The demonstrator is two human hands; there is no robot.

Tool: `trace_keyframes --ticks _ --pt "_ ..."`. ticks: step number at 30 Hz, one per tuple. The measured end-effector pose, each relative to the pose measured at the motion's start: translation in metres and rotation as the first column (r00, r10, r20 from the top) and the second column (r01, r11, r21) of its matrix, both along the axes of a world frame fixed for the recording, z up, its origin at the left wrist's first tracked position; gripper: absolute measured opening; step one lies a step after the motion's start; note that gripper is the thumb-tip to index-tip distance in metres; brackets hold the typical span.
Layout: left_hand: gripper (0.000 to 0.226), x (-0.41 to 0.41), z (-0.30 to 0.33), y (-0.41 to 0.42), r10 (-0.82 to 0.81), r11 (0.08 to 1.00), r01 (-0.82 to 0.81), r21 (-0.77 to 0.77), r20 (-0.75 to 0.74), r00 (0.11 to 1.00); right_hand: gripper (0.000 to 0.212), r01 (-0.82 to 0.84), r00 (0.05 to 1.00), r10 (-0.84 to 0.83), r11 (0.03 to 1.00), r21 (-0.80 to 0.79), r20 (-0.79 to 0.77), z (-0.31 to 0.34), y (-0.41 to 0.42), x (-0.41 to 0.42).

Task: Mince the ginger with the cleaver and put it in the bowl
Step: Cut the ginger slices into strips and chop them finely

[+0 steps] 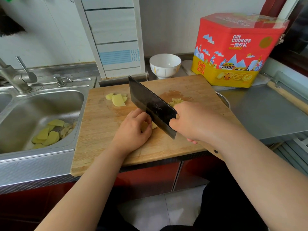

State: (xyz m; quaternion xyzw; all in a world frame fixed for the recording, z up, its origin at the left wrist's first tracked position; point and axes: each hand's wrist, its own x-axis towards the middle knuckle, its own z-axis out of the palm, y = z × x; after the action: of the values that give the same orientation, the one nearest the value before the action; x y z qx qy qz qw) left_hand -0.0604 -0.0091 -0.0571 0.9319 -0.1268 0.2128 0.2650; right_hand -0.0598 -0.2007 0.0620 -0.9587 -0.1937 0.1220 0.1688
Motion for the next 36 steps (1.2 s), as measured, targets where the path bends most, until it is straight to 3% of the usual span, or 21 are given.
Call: trace_keyframes --ticks 6,11,19,22,25,36 --pt "0.004 0.002 -0.001 0.002 -0.008 1.000 0.008 0.018 -0.025 1.000 0.029 0.002 0.999 -0.005 0.997 -0.083 -0.042 0.002 0.007 0.001" --pt "0.006 0.002 -0.001 0.002 0.013 1.000 -0.012 0.028 -0.033 0.999 0.005 0.013 0.992 -0.022 0.997 -0.081 -0.121 -0.005 0.015 0.004" --pt "0.002 -0.002 0.000 0.002 0.018 0.997 -0.019 -0.072 -0.008 1.000 0.005 0.085 0.987 -0.079 0.996 0.036 -0.141 -0.013 -0.004 0.005" --pt "0.002 -0.003 0.001 0.004 0.028 0.994 -0.029 -0.106 -0.012 1.000 0.023 0.059 0.994 -0.055 0.998 0.037 -0.096 -0.004 -0.008 0.002" --pt "0.004 -0.004 0.001 0.004 0.016 0.997 -0.018 -0.081 -0.030 0.999 0.027 0.030 0.999 -0.029 0.999 0.022 -0.045 0.001 -0.003 -0.001" --pt "0.004 -0.002 0.000 0.004 0.035 0.998 -0.037 -0.050 -0.036 0.999 0.011 0.033 0.992 -0.041 0.998 -0.059 -0.123 -0.006 0.016 -0.004"
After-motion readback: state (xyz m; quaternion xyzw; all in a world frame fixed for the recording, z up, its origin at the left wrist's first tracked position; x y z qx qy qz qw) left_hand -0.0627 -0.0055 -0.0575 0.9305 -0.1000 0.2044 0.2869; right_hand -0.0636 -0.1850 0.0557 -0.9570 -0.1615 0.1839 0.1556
